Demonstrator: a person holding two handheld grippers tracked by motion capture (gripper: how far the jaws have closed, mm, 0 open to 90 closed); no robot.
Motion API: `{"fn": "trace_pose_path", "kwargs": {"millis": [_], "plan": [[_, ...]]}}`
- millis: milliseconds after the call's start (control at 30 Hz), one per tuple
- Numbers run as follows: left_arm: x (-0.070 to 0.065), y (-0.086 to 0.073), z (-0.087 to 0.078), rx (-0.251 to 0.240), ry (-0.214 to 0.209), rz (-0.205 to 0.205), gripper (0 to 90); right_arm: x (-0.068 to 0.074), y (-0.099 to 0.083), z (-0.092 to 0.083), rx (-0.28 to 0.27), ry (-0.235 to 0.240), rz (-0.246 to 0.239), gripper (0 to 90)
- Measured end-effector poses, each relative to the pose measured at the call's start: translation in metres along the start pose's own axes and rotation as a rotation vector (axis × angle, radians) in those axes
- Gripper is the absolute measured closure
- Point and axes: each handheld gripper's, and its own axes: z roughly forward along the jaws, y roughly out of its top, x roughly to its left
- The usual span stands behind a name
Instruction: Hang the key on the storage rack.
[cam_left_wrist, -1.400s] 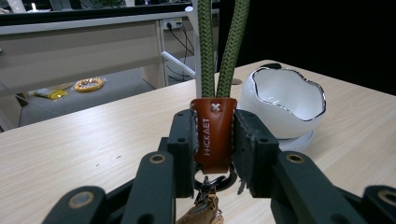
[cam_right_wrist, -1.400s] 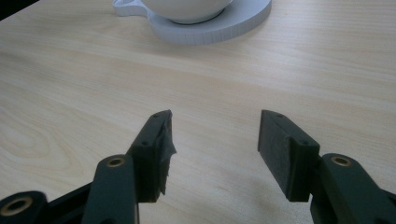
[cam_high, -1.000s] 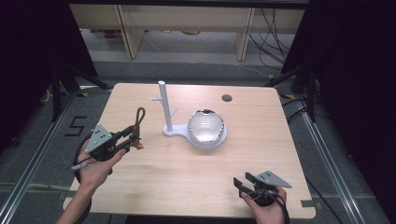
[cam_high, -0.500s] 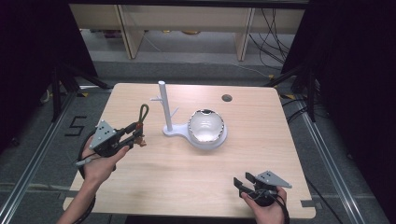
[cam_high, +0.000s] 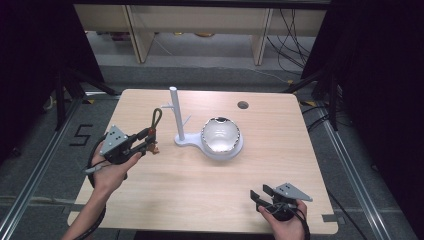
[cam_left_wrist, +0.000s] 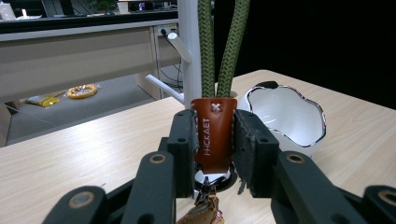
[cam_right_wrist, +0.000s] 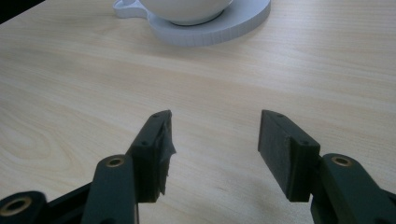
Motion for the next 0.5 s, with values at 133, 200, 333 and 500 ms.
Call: {"fn": "trace_pose_path", "kwargs": {"millis": [133, 200, 333, 500], "plan": [[-0.0002, 0.0018, 0.0013, 0.004, 0.001, 0.004, 68.7, -0.0001, -0.0001, 0.0, -0.001, 0.002, 0.001, 45.5], [-0.0002, 0.0027, 0.0022, 0.002, 0.001, 0.002, 68.7, 0.0003, -0.0002, 0.0, 0.001, 0.005, 0.009, 45.5], [0.0011, 0.0033, 0.0051, 0.0, 0.002, -0.002, 68.7, -0.0036, -0.0001, 0.0015, -0.011, 0.002, -0.034, 45.5], [0.0023, 0.0035, 0.008, 0.011, 0.005, -0.003, 68.7, -0.004, -0.0002, 0.0015, -0.009, 0.002, -0.033, 45.6]]}}
